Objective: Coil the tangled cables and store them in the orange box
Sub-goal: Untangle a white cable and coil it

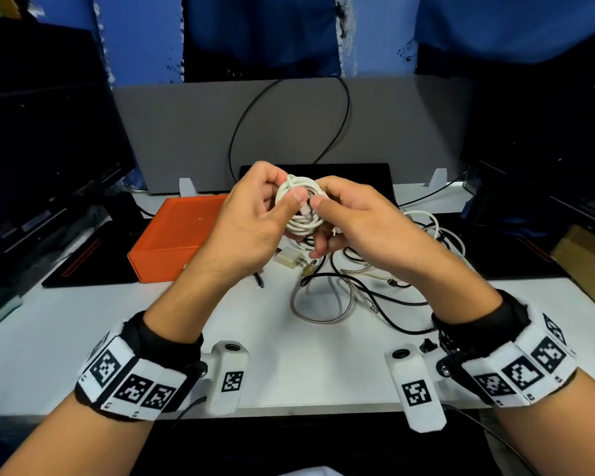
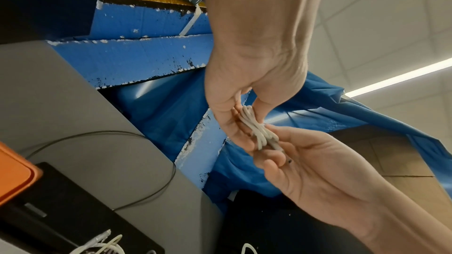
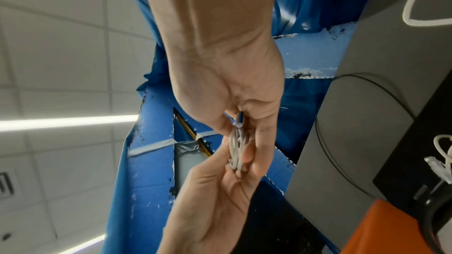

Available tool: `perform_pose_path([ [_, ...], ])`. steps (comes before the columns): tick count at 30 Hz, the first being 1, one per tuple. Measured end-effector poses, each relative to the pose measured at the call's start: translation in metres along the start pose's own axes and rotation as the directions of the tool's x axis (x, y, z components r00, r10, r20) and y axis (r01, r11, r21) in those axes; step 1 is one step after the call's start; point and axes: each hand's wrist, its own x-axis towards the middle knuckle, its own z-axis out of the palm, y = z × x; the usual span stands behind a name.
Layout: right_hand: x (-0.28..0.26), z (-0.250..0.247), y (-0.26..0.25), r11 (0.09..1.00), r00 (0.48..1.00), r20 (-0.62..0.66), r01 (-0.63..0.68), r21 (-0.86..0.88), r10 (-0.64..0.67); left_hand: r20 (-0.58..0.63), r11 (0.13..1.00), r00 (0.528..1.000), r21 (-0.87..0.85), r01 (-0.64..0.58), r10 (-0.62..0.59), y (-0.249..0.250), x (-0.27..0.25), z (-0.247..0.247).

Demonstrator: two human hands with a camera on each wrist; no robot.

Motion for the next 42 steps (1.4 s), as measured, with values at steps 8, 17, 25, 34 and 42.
perform_pose_path([
  [8,0.002,-0.011,0.0,0.96,0.998,0.001,0.053,-0.276,-0.055,0.033,0.999,0.999,0.012,0.043,-0.043,0.004,-0.001,-0.008],
  [17,0.002,-0.011,-0.002,0.999,0.999,0.009,0.038,0.023,-0.038,-0.044,0.997,0.997,0.031,-0.068,0.069,0.007,-0.003,-0.001],
  [25,0.006,0.01,0.002,0.976,0.989,-0.137,-0.02,0.216,0.051,-0.023,0.997,0.996,-0.003,-0.081,0.081,0.002,0.002,-0.009],
  [34,0.003,0.001,-0.002,0.994,0.998,-0.05,-0.022,0.103,0.027,-0.044,0.962,0.985,0.227,-0.153,0.167,-0.002,-0.003,0.001],
  [42,0.001,0.004,-0.001,0.982,0.999,-0.023,-0.034,0.185,0.039,0.137,0.961,0.991,0.274,-0.046,0.009,0.004,-0.003,-0.013],
])
